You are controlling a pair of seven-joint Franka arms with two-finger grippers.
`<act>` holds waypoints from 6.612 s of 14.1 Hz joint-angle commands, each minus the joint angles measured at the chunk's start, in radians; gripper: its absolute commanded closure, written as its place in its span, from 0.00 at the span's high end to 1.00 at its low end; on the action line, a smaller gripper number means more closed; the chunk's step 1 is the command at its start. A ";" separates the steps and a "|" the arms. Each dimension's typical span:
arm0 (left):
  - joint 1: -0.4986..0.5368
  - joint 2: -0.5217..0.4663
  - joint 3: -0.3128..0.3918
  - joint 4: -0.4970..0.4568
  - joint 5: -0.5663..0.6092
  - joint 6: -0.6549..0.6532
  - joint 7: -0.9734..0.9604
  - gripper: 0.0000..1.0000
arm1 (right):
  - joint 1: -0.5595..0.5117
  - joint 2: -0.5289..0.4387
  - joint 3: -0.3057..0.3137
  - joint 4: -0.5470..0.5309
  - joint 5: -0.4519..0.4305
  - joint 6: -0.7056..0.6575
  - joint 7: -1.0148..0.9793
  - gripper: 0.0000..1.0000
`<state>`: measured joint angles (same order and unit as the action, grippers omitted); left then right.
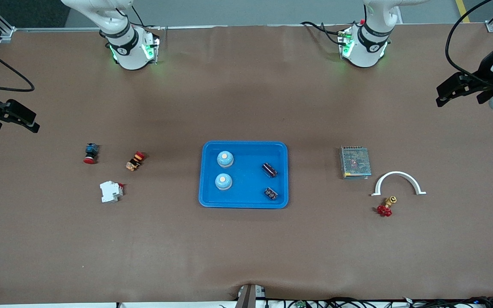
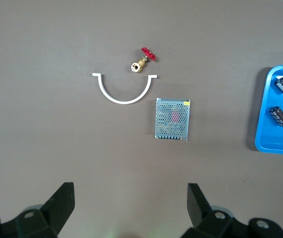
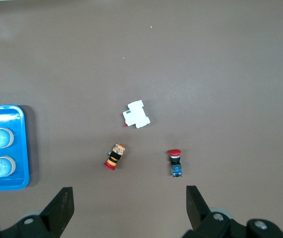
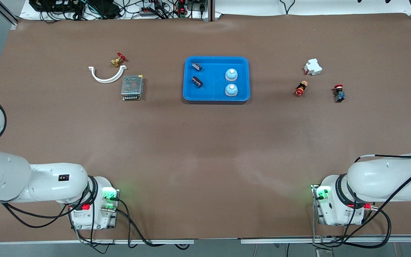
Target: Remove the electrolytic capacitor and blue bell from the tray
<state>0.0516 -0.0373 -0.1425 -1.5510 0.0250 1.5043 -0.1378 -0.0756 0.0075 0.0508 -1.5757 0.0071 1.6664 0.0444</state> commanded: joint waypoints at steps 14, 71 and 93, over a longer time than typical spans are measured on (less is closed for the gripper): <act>-0.094 0.206 -0.092 0.029 0.018 0.016 -0.106 1.00 | 0.000 0.019 0.004 0.028 0.005 -0.011 -0.001 1.00; 0.103 0.410 -0.091 -0.354 0.131 0.514 -0.557 0.00 | 0.720 0.591 0.021 -0.009 -0.156 0.497 0.462 1.00; 0.125 0.427 -0.095 -0.633 0.191 0.893 -0.439 0.00 | 0.728 0.710 0.021 -0.069 -0.125 0.684 0.382 1.00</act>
<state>0.1703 0.4146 -0.2305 -2.1734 0.1970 2.3950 -0.5959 0.6515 0.7197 0.0720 -1.6233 -0.1372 2.3238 0.4424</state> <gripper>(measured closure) 0.700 0.000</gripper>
